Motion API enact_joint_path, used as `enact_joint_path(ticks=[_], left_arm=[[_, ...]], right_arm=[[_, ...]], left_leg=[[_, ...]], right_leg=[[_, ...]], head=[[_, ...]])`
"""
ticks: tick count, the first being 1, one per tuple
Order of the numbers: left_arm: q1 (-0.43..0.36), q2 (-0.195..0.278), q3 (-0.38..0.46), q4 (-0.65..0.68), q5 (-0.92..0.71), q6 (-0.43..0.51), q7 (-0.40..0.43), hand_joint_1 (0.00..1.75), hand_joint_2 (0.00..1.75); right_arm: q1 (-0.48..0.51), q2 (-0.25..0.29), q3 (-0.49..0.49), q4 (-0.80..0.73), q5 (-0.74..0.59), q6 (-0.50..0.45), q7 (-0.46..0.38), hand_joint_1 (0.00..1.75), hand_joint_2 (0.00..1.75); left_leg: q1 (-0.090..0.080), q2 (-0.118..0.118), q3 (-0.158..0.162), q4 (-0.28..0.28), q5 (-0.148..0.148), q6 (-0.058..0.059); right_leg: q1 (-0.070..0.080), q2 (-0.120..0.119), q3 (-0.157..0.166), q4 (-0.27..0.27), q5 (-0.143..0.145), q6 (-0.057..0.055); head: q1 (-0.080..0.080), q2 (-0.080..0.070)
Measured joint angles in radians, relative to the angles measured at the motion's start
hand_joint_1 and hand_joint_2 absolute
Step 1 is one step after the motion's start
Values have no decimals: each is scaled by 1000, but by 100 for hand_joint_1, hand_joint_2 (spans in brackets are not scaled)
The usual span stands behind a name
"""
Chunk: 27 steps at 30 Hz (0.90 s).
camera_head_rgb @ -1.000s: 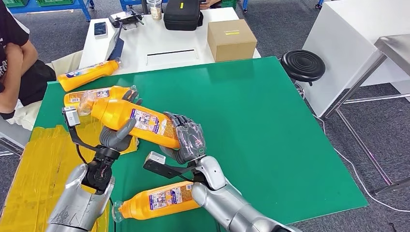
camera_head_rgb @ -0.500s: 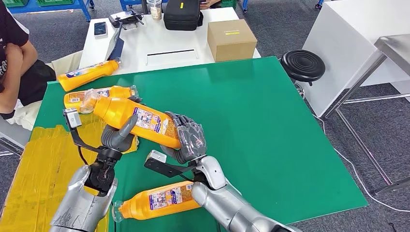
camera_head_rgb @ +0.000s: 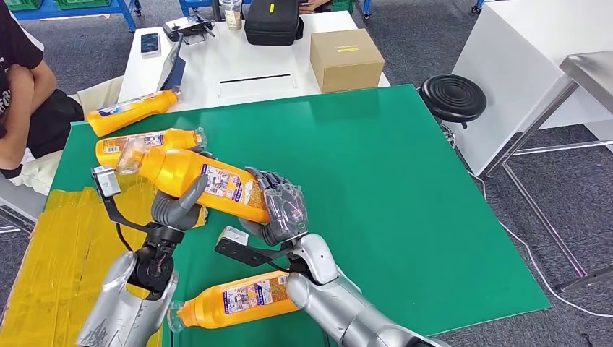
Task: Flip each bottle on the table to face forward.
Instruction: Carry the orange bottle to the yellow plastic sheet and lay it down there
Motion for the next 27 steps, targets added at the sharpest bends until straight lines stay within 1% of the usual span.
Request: enact_joint_path(ticks=[1, 2, 4, 5, 6, 12, 17, 20, 23, 27], left_arm=[[0, 0, -2, -2, 0, 3, -2, 175, 175], [1, 0, -5, -4, 1, 6, -3, 175, 175], [0, -1, -8, -8, 2, 12, -5, 175, 175], [0, -1, -9, -10, 2, 14, -6, 175, 175], [0, -3, -11, -13, 2, 16, -7, 175, 175], [-2, -12, -19, -43, -8, 39, -21, 175, 175], [0, -12, -13, -69, -10, 45, -36, 175, 175], [4, -11, -3, -83, -9, 44, -50, 175, 175], [10, -10, 7, -93, -21, 50, -66, 175, 175], [17, -8, 21, -112, -135, 119, -119, 175, 175]], right_arm=[[1, 0, 0, 0, 1, 0, 2, 171, 175], [1, 0, -1, -1, 1, 0, 4, 140, 175], [2, 1, -1, -2, 1, 0, 6, 53, 175], [2, 1, -1, -2, 1, 0, 7, 13, 175], [3, 1, -2, -3, 1, 0, 7, 0, 175], [13, 1, -2, -7, -46, 0, -2, 0, 175], [35, -15, -2, -56, -149, 12, -15, 0, 175], [57, -32, -2, -112, -214, 29, -23, 0, 175], [80, -52, -2, -182, -251, 39, -25, 0, 175], [122, -88, -10, -309, -283, 45, -23, 0, 175]], left_leg=[[0, 0, 0, 0, 0, 0], [0, 0, 0, 0, 0, 0], [0, 0, 0, 0, 0, 0], [0, 0, 0, 0, 0, 0], [0, 0, 0, 0, 0, 0], [0, 0, 0, 0, 0, 0], [0, 0, 0, 0, 0, 0], [0, 0, -1, 0, 0, 0], [0, 0, -1, 0, 0, 0], [0, -1, -1, 0, 0, 0]], right_leg=[[0, 0, 0, 0, 0, 0], [0, 0, 0, 0, 0, 0], [0, 0, 0, 0, 0, 0], [0, 0, 0, 0, 0, 0], [0, 0, 0, 0, 0, 0], [0, 1, 0, 0, 0, 0], [0, 0, 0, 0, 0, 0], [0, 0, 0, 0, 0, 0], [0, 0, 0, 0, 0, 0], [0, 0, 0, 0, 0, 0]], head=[[0, 0], [0, 0], [0, 0], [0, 0], [0, 0], [0, 0], [0, 0], [0, 0], [0, 0], [0, 0]])
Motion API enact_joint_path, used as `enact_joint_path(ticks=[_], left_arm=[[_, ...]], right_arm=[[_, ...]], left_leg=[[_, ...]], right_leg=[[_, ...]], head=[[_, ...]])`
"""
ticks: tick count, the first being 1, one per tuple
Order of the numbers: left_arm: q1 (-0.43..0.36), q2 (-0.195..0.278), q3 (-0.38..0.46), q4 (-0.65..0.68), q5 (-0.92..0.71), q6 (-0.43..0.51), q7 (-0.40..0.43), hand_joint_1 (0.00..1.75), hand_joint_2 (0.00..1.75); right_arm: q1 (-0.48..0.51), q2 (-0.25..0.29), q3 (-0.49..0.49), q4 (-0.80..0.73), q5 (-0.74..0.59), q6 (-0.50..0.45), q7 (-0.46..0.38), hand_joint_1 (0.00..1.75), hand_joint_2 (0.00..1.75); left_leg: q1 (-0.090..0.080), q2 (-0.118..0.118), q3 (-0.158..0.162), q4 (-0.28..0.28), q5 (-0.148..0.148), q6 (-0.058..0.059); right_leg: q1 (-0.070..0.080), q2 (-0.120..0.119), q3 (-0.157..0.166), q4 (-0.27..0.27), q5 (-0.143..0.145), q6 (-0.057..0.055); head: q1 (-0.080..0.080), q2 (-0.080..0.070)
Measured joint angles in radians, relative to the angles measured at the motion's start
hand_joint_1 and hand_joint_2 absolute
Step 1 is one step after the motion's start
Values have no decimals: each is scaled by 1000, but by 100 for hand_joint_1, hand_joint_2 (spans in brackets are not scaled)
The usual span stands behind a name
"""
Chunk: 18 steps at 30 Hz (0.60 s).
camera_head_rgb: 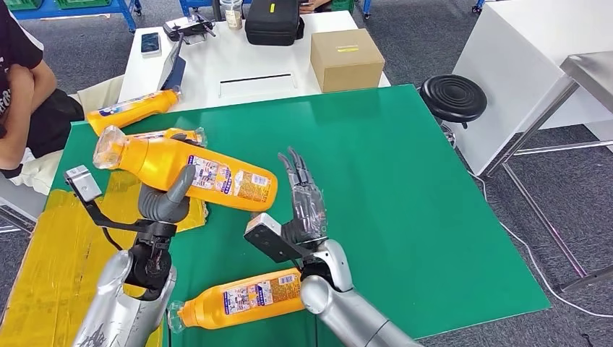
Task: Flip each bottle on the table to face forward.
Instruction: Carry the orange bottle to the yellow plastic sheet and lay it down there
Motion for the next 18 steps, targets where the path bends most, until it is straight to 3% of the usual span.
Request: enact_joint_path(ticks=[4, 8, 11, 18], left_arm=[[1, 8, 11, -28, -234, 115, -78, 175, 175], [6, 31, 17, -83, -577, 294, -138, 175, 175], [23, 57, 26, -130, -831, 424, -145, 175, 175], [55, 108, 64, -171, -1163, 592, -137, 175, 175]], right_arm=[[35, -38, -21, -118, -9, 8, 2, 0, 175], [65, -89, -55, -244, -16, 22, 9, 0, 175], [86, -134, -96, -348, -49, 57, 15, 0, 175], [143, -226, -192, -518, -134, 109, 9, 0, 175]], left_leg=[[0, 0, 0, 0, 0, 0], [0, -1, 0, 0, 0, 0], [0, -1, 0, 0, 0, 0], [0, -1, -1, 0, 0, 0]], right_leg=[[0, 0, 0, 0, 0, 0], [0, 0, 0, 0, 0, 0], [0, 0, 0, 0, 0, 0], [0, 0, 0, 0, 0, 0]], head=[[0, 0], [0, 0], [0, 0], [0, 0]])
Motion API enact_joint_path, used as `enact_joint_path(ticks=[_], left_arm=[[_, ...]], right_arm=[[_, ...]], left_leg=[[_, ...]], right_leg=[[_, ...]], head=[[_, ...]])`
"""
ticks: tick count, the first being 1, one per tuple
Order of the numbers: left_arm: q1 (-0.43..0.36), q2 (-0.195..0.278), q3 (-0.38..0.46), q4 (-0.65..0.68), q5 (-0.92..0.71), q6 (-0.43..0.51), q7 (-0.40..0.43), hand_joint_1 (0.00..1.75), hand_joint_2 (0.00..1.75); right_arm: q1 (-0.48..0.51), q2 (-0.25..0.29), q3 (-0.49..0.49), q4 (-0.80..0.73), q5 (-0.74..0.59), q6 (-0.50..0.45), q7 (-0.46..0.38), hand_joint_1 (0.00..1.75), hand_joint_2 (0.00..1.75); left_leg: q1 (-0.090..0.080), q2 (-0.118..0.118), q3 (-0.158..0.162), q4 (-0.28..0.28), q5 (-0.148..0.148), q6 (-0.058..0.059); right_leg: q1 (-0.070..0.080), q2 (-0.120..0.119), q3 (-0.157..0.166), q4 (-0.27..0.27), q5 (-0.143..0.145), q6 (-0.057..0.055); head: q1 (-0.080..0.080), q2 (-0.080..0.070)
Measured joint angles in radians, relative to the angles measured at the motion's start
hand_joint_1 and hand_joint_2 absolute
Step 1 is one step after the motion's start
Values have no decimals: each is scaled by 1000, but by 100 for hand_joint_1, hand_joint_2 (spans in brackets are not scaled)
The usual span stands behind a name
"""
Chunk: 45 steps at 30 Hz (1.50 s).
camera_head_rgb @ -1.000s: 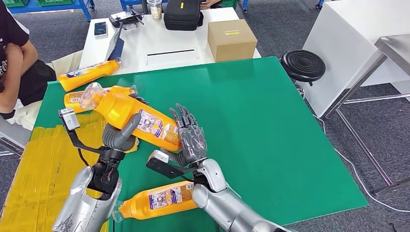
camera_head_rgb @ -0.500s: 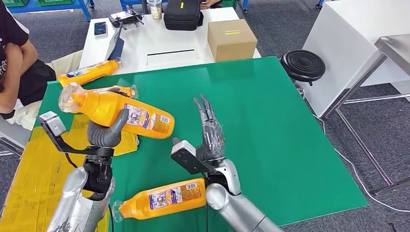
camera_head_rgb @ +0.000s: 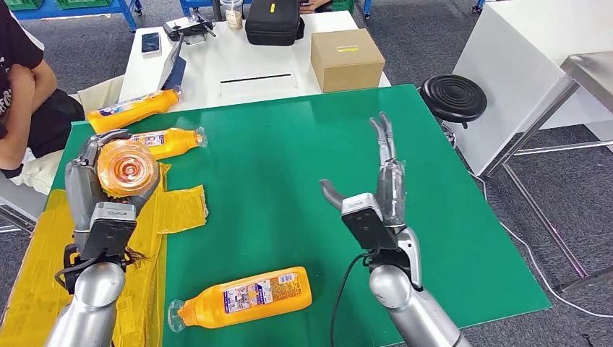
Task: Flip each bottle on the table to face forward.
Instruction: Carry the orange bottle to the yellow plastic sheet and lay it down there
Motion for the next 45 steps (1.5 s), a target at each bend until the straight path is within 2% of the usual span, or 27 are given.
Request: enact_joint_path(ticks=[6, 10, 12, 19, 21, 26, 32, 39, 45], left_arm=[[2, 57, -3, 18, -396, 73, 74, 175, 175], [9, 88, -9, 36, -602, 74, 158, 175, 175], [15, 99, -12, 43, -656, 70, 182, 175, 175], [20, 120, -21, 56, -679, 64, 196, 175, 175], [20, 129, -26, 58, -727, 25, 211, 175, 175], [36, 182, -62, 82, -902, -186, 281, 175, 175], [91, 255, -79, 111, -906, -424, 330, 175, 175], [150, 321, -71, 113, -874, -505, 338, 175, 175], [157, 331, -67, 114, -861, -524, 342, 175, 175]], right_arm=[[35, -25, -85, -67, -28, 8, -1, 0, 175], [44, -25, -119, -81, -24, 22, 2, 0, 175], [46, -25, -130, -82, -24, 26, 3, 0, 175], [48, -25, -147, -83, -23, 27, 3, 0, 175], [48, -25, -149, -84, -22, 33, 3, 0, 175], [56, -24, -163, -83, -19, 53, -1, 0, 175], [69, -20, -183, -82, 12, 79, 8, 0, 175], [94, -16, -200, -82, 42, 88, 25, 0, 175], [109, -6, -200, -80, 61, 111, 39, 0, 175]], left_leg=[[0, 1, 0, 0, 0, 0], [0, 1, 0, 0, 0, 0], [0, 1, 0, 0, 0, 0], [0, 1, 0, 0, 0, 0], [0, 0, 0, 0, 0, 0], [0, 1, 0, 0, 0, 0], [0, 2, 0, 0, 0, 0], [1, 1, -1, -1, 0, -1], [0, 1, -1, -1, 0, 0]], right_leg=[[0, 0, 0, 0, 0, 0], [0, 0, 0, 0, 0, 0], [0, 0, 0, 0, 0, 0], [0, 0, 0, 0, 0, 0], [0, 0, 0, 0, 0, 0], [0, 0, 0, 0, 0, 0], [0, 1, -1, 0, 0, 0], [0, 0, -2, 0, -1, -1], [0, 0, -2, 0, 0, -1]], head=[[0, 0], [0, 0], [0, 0], [0, 0], [0, 0], [0, 0], [0, 0], [0, 0], [0, 0]])
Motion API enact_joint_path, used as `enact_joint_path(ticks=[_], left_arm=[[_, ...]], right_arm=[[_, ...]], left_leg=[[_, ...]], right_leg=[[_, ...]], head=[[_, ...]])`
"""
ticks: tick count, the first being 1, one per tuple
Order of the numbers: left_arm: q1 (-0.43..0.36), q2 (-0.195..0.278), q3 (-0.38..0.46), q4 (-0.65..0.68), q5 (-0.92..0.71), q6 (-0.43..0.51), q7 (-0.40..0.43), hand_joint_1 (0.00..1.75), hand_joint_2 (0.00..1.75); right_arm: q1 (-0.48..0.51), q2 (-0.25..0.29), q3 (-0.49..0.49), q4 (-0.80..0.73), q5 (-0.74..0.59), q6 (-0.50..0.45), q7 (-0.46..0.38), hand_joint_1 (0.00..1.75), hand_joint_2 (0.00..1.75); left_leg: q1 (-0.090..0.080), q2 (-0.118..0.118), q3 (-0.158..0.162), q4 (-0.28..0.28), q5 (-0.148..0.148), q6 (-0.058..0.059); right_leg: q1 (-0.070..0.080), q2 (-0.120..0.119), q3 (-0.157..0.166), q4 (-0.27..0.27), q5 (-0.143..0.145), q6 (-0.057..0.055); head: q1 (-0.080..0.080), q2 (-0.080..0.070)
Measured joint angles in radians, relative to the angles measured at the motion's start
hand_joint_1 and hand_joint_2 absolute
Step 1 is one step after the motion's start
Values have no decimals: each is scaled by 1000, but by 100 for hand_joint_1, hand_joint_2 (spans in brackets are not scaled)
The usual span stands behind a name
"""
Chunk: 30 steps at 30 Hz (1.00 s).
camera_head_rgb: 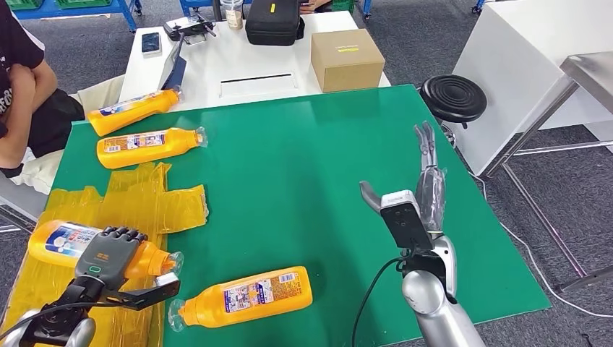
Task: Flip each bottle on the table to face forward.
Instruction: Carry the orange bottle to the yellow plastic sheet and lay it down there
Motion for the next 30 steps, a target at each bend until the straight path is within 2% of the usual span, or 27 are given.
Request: enact_joint_path(ticks=[7, 30], left_arm=[[-2, -4, 8, 21, 27, -2, 5, 175, 175], [-62, -71, 1, 126, 101, -17, 3, 175, 175]], right_arm=[[13, 18, 0, 16, 20, 4, 8, 0, 175], [-2, 45, 4, 83, 8, 17, 21, 0, 175]], left_leg=[[0, 0, 0, 0, 0, 0], [0, 0, 0, 0, 0, 0]], right_leg=[[0, 0, 0, 0, 0, 0], [0, 0, 0, 0, 0, 0]], head=[[0, 0], [0, 0]])
